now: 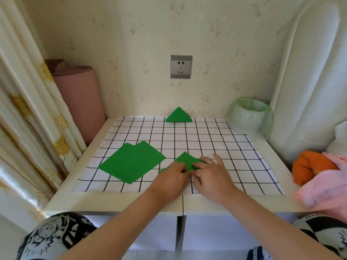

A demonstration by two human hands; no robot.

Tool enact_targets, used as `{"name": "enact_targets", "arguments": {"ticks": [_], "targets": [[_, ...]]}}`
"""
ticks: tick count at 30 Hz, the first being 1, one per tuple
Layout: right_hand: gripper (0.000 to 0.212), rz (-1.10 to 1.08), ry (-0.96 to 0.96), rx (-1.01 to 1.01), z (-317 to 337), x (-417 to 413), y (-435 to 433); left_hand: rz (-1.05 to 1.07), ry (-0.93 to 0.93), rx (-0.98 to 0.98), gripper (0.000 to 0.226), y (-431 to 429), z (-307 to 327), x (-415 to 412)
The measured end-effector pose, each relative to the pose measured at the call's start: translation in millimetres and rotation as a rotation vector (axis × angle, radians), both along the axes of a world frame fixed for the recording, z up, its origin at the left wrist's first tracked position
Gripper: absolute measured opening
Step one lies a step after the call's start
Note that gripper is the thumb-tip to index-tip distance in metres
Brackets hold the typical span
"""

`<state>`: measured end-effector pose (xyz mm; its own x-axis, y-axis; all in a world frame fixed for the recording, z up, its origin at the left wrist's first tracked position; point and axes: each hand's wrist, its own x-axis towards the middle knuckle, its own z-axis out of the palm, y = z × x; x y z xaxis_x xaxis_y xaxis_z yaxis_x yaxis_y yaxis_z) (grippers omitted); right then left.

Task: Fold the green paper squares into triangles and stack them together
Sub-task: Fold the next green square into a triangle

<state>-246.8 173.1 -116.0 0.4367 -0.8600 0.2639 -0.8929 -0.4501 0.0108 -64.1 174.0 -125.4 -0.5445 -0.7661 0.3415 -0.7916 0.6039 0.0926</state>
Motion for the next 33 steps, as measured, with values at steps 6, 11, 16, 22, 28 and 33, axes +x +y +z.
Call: {"name": "enact_targets", "arguments": {"ticks": [6,11,16,22,28,33], "targets": [[0.047,0.054,-0.041,-0.011,-4,-2,-2,0.145,-0.144,0.097,0.04,3,8,13],[0.032,0.052,-0.075,-0.041,-7,-4,-4,0.219,-0.154,0.171,0.037,11,13,29],[0.026,0.057,-0.121,-0.058,-12,-4,-6,0.313,-0.215,0.185,0.03,17,14,44],[0.022,0.062,-0.185,-0.013,-12,-2,-6,0.4,-0.346,0.228,0.03,20,20,47],[0.026,0.063,-0.173,-0.065,-12,2,-6,0.343,-0.069,0.131,0.043,20,32,22],[0.023,0.09,-0.162,-0.053,-11,7,-2,0.04,0.046,0.253,0.042,13,18,4]]}}
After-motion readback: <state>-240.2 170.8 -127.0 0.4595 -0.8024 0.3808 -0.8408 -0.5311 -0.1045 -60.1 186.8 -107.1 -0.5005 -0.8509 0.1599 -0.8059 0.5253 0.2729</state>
